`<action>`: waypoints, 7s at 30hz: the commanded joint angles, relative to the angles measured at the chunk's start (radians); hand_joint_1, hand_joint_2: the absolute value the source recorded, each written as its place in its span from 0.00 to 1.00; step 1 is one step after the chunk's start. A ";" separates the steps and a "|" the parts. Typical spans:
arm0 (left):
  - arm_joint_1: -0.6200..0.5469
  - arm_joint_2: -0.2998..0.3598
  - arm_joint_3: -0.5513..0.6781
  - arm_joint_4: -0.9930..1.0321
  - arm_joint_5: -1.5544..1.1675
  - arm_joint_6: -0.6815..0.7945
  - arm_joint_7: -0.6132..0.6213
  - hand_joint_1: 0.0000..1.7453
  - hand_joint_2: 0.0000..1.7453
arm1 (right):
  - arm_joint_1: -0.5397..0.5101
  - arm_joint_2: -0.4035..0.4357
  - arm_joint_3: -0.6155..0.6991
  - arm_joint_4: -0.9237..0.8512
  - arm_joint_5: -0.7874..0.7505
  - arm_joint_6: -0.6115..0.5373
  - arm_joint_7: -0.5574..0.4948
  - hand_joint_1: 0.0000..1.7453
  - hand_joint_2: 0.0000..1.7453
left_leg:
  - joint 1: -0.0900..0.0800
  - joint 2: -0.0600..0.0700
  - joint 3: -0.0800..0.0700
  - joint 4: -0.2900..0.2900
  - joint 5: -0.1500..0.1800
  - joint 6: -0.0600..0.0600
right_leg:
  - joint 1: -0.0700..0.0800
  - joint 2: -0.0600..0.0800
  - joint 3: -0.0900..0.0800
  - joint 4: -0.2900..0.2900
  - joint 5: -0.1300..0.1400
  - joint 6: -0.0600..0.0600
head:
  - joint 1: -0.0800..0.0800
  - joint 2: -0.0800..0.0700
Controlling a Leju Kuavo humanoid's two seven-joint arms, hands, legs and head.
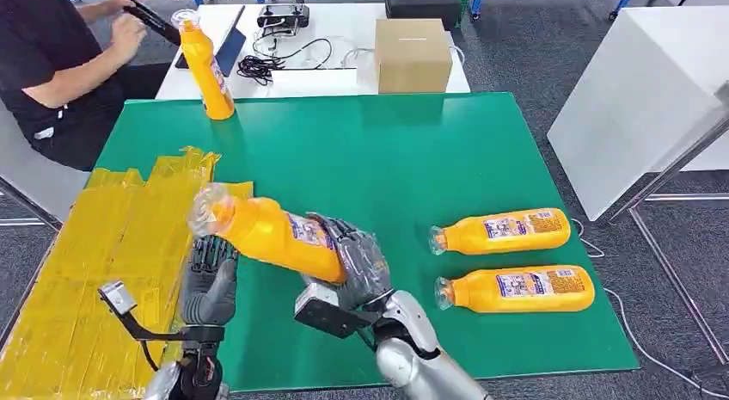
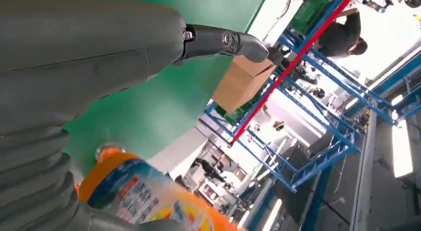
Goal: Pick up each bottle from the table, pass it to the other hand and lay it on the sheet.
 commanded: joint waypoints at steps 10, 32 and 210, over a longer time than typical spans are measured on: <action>-0.007 0.013 -0.014 0.018 0.010 -0.038 0.002 0.00 1.00 | -0.062 0.016 -0.112 0.211 -0.047 0.001 0.022 1.00 1.00 | 0.000 0.001 0.005 -0.001 -0.002 -0.001 | 0.000 0.001 0.005 -0.002 -0.001 0.000 | 0.000 0.000; -0.016 0.013 -0.014 0.024 0.018 -0.046 0.006 0.00 1.00 | -0.074 0.055 -0.012 0.260 0.020 0.052 0.040 1.00 1.00 | 0.000 0.001 0.003 -0.001 -0.002 -0.001 | 0.000 0.001 0.004 -0.001 -0.001 0.000 | 0.000 0.000; -0.098 0.279 -0.032 0.054 -1.689 0.674 0.167 0.00 0.00 | 0.252 -0.203 -0.141 -0.443 0.263 0.072 0.115 0.00 0.00 | 0.000 0.000 0.000 0.000 -0.002 0.000 | 0.000 -0.001 0.001 -0.001 -0.002 0.001 | -0.001 0.000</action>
